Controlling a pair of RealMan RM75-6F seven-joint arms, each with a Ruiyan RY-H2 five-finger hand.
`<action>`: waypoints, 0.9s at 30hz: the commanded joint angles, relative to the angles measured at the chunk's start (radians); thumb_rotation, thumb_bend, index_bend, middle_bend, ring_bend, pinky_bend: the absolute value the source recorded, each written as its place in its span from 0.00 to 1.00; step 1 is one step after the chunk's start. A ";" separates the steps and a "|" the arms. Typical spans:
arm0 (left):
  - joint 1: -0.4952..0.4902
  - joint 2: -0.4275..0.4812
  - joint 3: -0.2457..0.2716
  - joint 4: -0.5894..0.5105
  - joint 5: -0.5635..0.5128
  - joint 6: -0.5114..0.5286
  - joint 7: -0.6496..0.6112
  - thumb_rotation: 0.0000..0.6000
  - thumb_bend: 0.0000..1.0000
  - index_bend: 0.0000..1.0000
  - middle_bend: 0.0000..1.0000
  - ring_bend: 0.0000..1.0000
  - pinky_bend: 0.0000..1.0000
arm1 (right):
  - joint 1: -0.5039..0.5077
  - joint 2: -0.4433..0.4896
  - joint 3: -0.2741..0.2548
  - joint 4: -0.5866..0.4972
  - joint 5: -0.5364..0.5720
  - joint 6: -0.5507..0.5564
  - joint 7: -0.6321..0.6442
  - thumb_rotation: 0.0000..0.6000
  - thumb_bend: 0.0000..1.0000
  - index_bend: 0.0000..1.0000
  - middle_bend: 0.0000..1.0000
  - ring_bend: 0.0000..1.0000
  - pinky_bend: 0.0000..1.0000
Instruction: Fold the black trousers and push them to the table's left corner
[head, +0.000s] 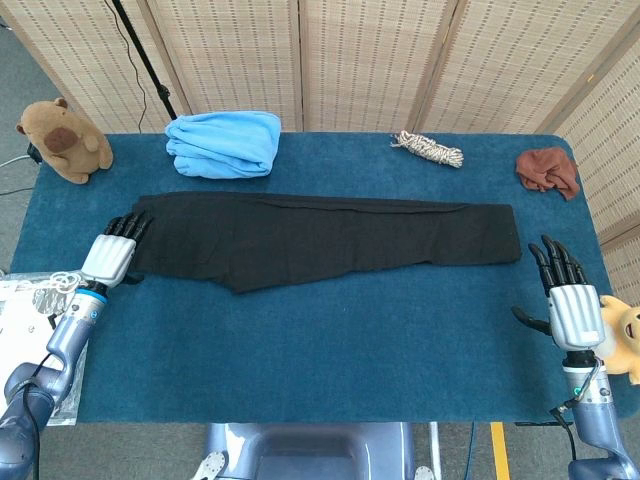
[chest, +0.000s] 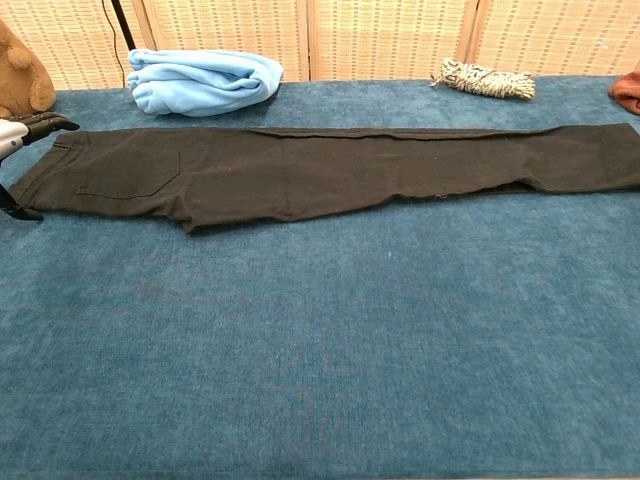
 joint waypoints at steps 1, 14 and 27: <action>-0.002 -0.006 0.002 0.010 0.000 -0.009 0.005 1.00 0.02 0.00 0.00 0.00 0.09 | -0.001 0.002 0.001 -0.002 0.000 0.001 0.002 1.00 0.00 0.02 0.00 0.00 0.15; -0.011 -0.031 -0.014 0.041 -0.016 -0.024 0.021 1.00 0.25 0.00 0.00 0.00 0.09 | -0.009 0.017 0.005 -0.025 0.001 -0.002 0.026 1.00 0.00 0.02 0.00 0.00 0.15; -0.009 -0.038 -0.016 0.056 -0.020 -0.018 0.038 1.00 0.28 0.00 0.00 0.00 0.14 | -0.014 0.027 0.009 -0.039 -0.003 0.002 0.038 1.00 0.00 0.02 0.00 0.00 0.15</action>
